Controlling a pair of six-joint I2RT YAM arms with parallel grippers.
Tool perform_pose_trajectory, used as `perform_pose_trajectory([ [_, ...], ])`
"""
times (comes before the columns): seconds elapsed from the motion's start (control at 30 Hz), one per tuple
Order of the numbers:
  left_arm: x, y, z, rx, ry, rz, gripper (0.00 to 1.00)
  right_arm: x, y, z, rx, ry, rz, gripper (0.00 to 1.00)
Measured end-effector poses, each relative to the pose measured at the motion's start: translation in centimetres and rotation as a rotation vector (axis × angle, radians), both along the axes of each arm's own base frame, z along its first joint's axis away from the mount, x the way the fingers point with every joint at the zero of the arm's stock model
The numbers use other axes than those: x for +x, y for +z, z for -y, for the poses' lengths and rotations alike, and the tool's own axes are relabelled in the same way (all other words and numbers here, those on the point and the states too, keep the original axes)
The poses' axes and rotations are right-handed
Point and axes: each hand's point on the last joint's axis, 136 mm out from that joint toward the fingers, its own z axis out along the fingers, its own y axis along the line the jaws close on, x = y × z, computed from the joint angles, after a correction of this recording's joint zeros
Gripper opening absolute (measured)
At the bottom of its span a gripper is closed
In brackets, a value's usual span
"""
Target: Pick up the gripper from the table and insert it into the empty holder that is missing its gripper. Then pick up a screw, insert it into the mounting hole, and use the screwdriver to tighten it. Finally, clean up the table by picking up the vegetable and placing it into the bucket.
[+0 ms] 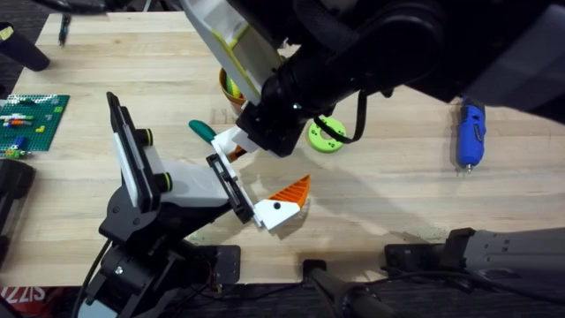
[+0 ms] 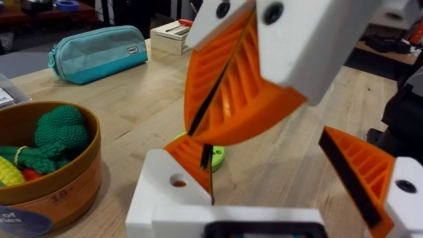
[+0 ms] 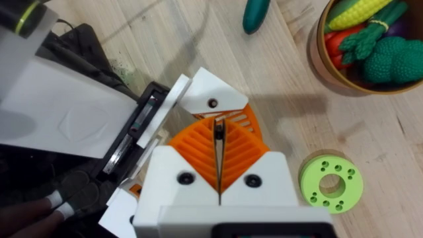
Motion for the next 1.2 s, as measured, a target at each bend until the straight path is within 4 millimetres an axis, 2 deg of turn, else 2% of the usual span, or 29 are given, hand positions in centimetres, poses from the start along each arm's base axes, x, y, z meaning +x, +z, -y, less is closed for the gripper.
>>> perform_pose_trajectory([
  [0.27,0.0,0.1,0.0,-0.001,0.003,0.001,0.984,0.1,0.2,0.1,0.003,-0.004,0.004,0.006],
  [0.37,0.1,0.0,-0.1,-0.001,0.008,0.001,0.984,0.3,1.1,0.3,0.024,-0.011,0.026,0.006],
  [0.4,0.2,0.0,-0.1,-0.001,0.012,0.001,0.984,0.4,2.7,0.4,0.063,-0.017,0.058,0.006],
  [0.6,0.2,0.0,-0.1,-0.001,0.015,0.001,0.984,1.1,3.1,-0.8,0.104,-0.017,0.078,0.007],
  [0.87,0.2,0.0,-0.1,-0.001,0.015,0.001,0.984,1.3,2.8,-1.2,0.108,-0.013,0.073,0.006],
  [1.2,0.2,0.0,-0.1,-0.001,0.015,0.002,0.984,0.8,0.8,-2.1,0.082,0.015,0.004,0.008],
])
